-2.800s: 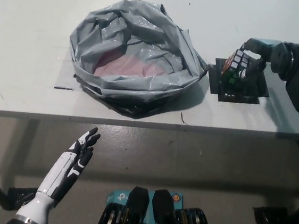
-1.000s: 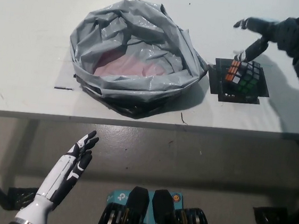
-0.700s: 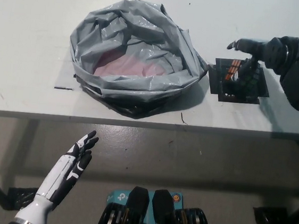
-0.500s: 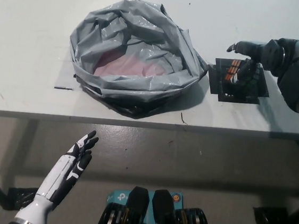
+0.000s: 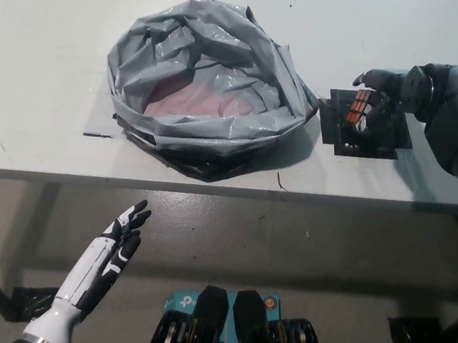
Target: Use the right hand to pick up a rubix's cube and place it into a plastic bag and lift the bag
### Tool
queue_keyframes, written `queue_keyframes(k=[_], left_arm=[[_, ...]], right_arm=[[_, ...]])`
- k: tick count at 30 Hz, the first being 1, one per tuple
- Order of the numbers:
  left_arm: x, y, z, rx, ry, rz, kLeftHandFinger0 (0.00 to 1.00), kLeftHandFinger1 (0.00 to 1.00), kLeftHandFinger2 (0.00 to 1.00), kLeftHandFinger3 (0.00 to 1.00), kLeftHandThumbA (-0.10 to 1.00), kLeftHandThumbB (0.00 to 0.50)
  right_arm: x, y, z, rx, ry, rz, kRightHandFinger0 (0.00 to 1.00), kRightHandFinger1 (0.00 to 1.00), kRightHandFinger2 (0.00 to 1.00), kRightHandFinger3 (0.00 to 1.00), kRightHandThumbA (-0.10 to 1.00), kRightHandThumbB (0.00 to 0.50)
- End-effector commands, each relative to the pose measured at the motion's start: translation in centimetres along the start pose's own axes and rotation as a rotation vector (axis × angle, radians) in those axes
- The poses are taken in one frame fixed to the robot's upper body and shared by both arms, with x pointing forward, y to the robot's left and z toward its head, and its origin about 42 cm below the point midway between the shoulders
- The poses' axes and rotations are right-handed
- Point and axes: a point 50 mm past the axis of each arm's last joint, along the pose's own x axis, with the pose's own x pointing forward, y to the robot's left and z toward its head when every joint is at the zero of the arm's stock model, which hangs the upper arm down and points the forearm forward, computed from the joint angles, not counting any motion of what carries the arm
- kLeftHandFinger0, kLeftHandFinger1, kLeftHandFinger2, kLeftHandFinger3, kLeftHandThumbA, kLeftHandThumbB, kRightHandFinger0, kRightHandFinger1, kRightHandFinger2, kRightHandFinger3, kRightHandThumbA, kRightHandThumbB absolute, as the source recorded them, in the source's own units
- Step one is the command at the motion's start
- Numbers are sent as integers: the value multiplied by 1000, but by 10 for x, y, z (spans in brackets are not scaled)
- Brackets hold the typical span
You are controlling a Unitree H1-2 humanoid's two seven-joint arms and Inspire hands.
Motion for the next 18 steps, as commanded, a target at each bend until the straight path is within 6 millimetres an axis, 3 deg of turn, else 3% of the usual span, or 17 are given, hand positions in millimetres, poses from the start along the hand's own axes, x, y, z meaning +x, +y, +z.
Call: queue_keyframes(k=[1, 18], left_arm=[[3, 4, 9, -3, -55, 12, 1000, 1000, 1000, 1000, 983, 147], [5, 4, 12, 2, -65, 3, 1000, 1000, 1000, 1000, 986, 158]], right_arm=[[-10, -25, -11, -17, 47, -37, 1000, 1000, 1000, 1000, 613, 500], [-1, 0, -14, -2, 64, -11, 1000, 1000, 1000, 1000, 537, 500]])
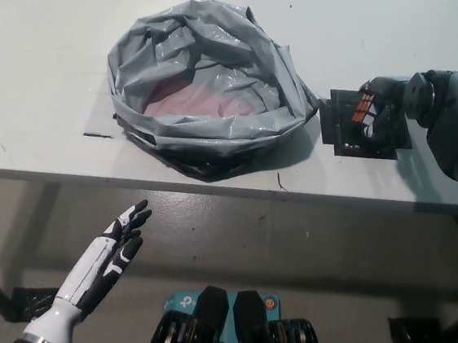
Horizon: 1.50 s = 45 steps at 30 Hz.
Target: Use the right hand to pick up a rubix's cube and place it into a plastic bag and lift the bag
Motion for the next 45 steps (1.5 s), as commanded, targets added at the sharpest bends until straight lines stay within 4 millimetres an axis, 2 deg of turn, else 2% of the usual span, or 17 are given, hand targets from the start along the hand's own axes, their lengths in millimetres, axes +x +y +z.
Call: queue_keyframes(k=[1, 5, 6, 9, 10, 11, 13, 16, 19, 21, 24, 28, 30, 35, 38, 41, 45], left_arm=[[4, 4, 11, -1, -62, 6, 1000, 1000, 1000, 1000, 976, 161], [5, 3, 12, 0, -64, 7, 1000, 1000, 1000, 1000, 975, 159], [5, 3, 13, 4, -64, 5, 1000, 1000, 1000, 1000, 977, 159], [6, 4, 13, 8, -68, 6, 1000, 1000, 1000, 1000, 979, 160], [7, 4, 14, 7, -69, 6, 1000, 1000, 1000, 1000, 980, 158], [7, 4, 14, 6, -68, 6, 1000, 1000, 1000, 1000, 980, 158], [7, 6, 15, 4, -63, 10, 1000, 1000, 1000, 1000, 974, 154], [8, 6, 15, 1, -67, 10, 1000, 1000, 1000, 1000, 970, 149], [8, 6, 14, 4, -70, 12, 1000, 1000, 1000, 1000, 971, 143], [8, 6, 14, -1, -69, 15, 1000, 1000, 1000, 1000, 972, 138], [9, 6, 14, -4, -69, 17, 1000, 1000, 1000, 1000, 974, 141], [9, 7, 12, -9, -69, 18, 1000, 1000, 1000, 1000, 981, 133], [9, 7, 12, -8, -63, 21, 1000, 1000, 1000, 1000, 991, 133], [8, 7, 11, -10, -61, 21, 1000, 1000, 1000, 1000, 998, 133], [7, 7, 7, -16, -60, 27, 1000, 1000, 1000, 1000, 1000, 136], [4, 6, 4, -22, -53, 33, 1000, 1000, 1000, 1000, 1000, 129], [2, 5, 1, -18, -45, 37, 1000, 1000, 1000, 1000, 1000, 132]], right_arm=[[-2, -5, -7, -3, 22, -44, 1000, 1000, 1000, 1000, 551, 500], [2, 4, -7, 10, 0, -81, 1000, 1000, 1000, 1000, 536, 500], [4, 9, -8, 37, -18, -139, 1000, 1000, 1000, 1000, 317, 498], [6, 13, -10, 17, -13, -206, 686, 839, 983, 1000, 205, 404], [7, 16, -12, -30, 9, -245, 524, 645, 746, 991, -56, 299], [8, 18, -13, -47, 16, -262, 524, 645, 746, 991, -56, 299], [9, 22, -17, -54, 16, -284, 217, 368, 489, 699, -100, 196], [10, 28, -25, -47, 47, -287, 354, 463, 551, 794, -100, 189], [11, 35, -33, -13, 62, -283, 81, 205, 325, 691, -100, 204], [11, 40, -41, 30, 70, -282, 28, 199, 341, 543, -100, 184], [11, 42, -46, 71, 68, -292, 44, 262, 400, 546, -100, 183], [10, 54, -66, 280, 52, -334, 228, 457, 540, 623, -100, 176], [10, 62, -76, 469, 38, -400, 179, 394, 469, 439, -100, 200], [10, 69, -81, 628, 24, -453, 67, 408, 622, 705, -100, 174], [9, 72, -82, 1065, -10, -591, 5, 357, 755, 753, -100, 192], [7, 73, -83, 1409, -72, -665, 18, 547, 949, 847, -100, 179], [8, 74, -79, 1895, -215, -689, 0, 543, 951, 849, -100, 170]])
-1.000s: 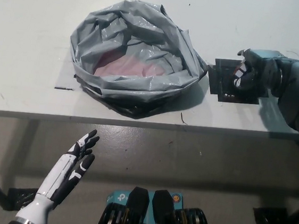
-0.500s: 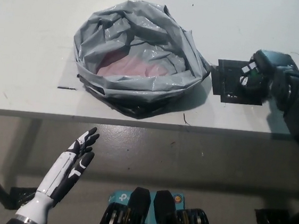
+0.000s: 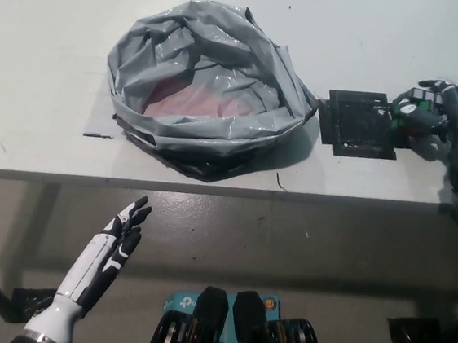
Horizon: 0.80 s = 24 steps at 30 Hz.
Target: Use the right hand to pick up a rubix's cube and place it into a plastic bag and lift the bag
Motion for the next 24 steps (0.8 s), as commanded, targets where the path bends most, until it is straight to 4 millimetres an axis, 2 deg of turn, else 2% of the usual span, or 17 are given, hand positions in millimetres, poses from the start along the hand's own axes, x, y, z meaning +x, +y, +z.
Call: queue_keyframes(k=[1, 2, 4, 6, 8, 12, 13, 14, 16, 19, 24], left_arm=[[-2, 3, 1, -15, -43, 35, 1000, 1000, 1000, 1000, 1000, 126], [-3, 2, 1, -17, -40, 36, 1000, 1000, 1000, 1000, 1000, 120], [-4, 2, 0, -6, -39, 36, 1000, 1000, 1000, 1000, 1000, 113], [-5, 1, 0, -4, -40, 34, 1000, 1000, 1000, 1000, 1000, 107], [-7, 0, -1, -11, -38, 34, 1000, 1000, 1000, 1000, 1000, 111], [-8, 1, -2, -11, -37, 34, 1000, 1000, 1000, 1000, 1000, 103], [-8, 1, -2, -10, -36, 33, 1000, 1000, 1000, 1000, 1000, 102], [-9, 1, -2, -9, -36, 33, 1000, 1000, 1000, 1000, 1000, 102], [-9, 1, -2, -13, -36, 33, 1000, 1000, 1000, 1000, 1000, 90], [-11, 0, -4, -4, -33, 30, 1000, 1000, 1000, 1000, 1000, 89], [-13, 0, -5, -10, -32, 29, 1000, 1000, 1000, 1000, 1000, 87]], right_arm=[[-1, -2, 11, 1070, -41, -170, 0, 536, 958, 868, -100, 171], [-1, -1, 12, 1145, -34, -169, 0, 537, 992, 901, -100, 173], [0, 3, 19, 1298, -25, -136, 0, 480, 991, 1000, -100, 157], [0, 5, 24, 1389, -23, -103, 0, 428, 948, 1000, -100, 147], [1, 7, 34, 1519, -22, -52, 0, 319, 889, 1000, -100, 133], [-3, 8, 62, 1718, -54, 65, 0, 181, 825, 1000, -100, 118], [-5, 8, 69, 1753, -65, 98, 0, 157, 804, 1000, -100, 90], [-6, 8, 73, 1777, -73, 121, 0, 157, 804, 1000, -100, 90], [-12, 7, 87, 1847, -119, 194, 0, 124, 744, 1000, -100, 74], [-24, 7, 110, 1931, -189, 276, 0, 156, 757, 1000, -100, 84], [-38, 7, 134, 1976, -237, 340, 0, 178, 800, 1000, -100, 71]])
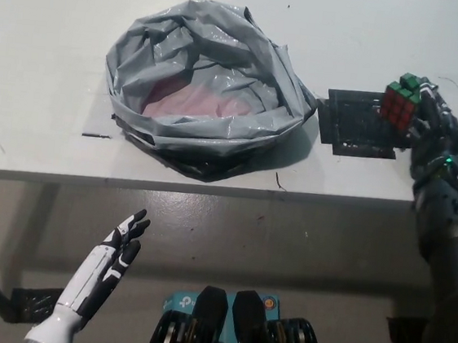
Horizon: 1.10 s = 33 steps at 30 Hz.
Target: Use the right hand to pick up a rubix's cube and place it into a plastic bag and lift the bag
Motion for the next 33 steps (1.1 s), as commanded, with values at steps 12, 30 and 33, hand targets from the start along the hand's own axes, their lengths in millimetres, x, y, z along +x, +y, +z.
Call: queue_keyframes(k=[12, 30, 33], left_arm=[[-9, 3, 5, 4, -68, 28, 1000, 1000, 1000, 1000, 1000, 70], [-9, 4, 6, 22, -86, 13, 1000, 1000, 1000, 1000, 1000, 76], [-9, 4, 6, 24, -85, 10, 1000, 1000, 1000, 1000, 1000, 97]], right_arm=[[-88, 155, 117, 864, -59, 662, 0, 324, 863, 1000, -100, 95], [-123, 231, 116, 632, 1, 810, 0, 378, 742, 1000, -100, 105], [-121, 239, 114, 556, 10, 812, 0, 398, 775, 1000, -100, 93]])
